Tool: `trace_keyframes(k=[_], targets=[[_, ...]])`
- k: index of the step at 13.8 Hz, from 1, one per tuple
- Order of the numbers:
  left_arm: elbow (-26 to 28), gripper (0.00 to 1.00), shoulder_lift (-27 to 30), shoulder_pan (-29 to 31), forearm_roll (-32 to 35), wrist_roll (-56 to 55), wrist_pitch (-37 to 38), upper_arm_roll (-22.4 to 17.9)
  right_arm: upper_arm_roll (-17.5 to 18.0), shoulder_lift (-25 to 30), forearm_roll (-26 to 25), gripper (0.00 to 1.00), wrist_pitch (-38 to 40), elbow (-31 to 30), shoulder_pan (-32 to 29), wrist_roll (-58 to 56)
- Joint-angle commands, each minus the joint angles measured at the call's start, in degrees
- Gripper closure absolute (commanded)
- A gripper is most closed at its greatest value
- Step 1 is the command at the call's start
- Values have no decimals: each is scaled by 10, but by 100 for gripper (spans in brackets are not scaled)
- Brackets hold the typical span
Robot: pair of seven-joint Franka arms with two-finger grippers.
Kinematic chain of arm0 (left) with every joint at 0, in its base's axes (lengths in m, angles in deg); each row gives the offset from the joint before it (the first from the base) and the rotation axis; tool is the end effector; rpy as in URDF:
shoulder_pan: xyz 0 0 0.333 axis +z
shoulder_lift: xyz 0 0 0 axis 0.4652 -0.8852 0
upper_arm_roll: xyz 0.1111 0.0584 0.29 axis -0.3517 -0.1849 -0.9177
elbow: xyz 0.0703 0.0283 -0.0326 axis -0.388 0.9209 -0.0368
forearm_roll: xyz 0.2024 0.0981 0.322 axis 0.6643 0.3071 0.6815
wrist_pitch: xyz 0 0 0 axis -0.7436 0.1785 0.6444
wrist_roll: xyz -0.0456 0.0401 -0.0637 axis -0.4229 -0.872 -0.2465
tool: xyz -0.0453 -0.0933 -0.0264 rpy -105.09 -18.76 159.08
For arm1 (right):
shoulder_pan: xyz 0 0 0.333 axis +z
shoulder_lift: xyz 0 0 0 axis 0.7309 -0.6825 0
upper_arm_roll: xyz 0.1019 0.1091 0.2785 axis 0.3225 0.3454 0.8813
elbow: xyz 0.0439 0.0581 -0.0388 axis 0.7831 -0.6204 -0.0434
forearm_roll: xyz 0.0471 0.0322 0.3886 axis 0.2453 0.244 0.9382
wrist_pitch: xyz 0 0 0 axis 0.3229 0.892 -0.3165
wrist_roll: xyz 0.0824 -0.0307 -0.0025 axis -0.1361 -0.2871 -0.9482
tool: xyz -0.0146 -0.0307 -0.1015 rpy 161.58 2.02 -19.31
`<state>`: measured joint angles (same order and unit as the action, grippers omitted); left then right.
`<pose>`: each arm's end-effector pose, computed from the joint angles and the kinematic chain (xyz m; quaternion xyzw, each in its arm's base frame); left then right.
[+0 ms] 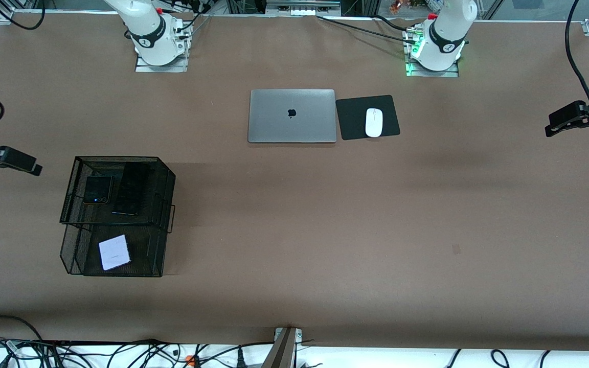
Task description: Place phones with both arms
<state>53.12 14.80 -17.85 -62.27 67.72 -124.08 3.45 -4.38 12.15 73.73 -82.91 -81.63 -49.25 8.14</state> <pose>0.5814 0.0239 0.6319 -0.9988 -0.0125 0.0476 0.0081 0.6379 -0.0163 0.5915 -0.9973 0.0729 0.0003 0.0056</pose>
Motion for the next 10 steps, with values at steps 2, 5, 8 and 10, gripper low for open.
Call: trace_keyframes(k=[2,5,8,10], targets=[[12,0,15,4,9,14,4,0,13,46,-10,0,-12,-65,-13,5],[8,0,19,4,10,14,2,0,15,41,-13,0,-18,-64,-10,7],[11,0,20,3,10,14,2,5,16,41,-11,0,-13,-64,-10,46],[10,0,20,3,10,13,0,6,16,40,-15,0,-10,-64,-10,51]])
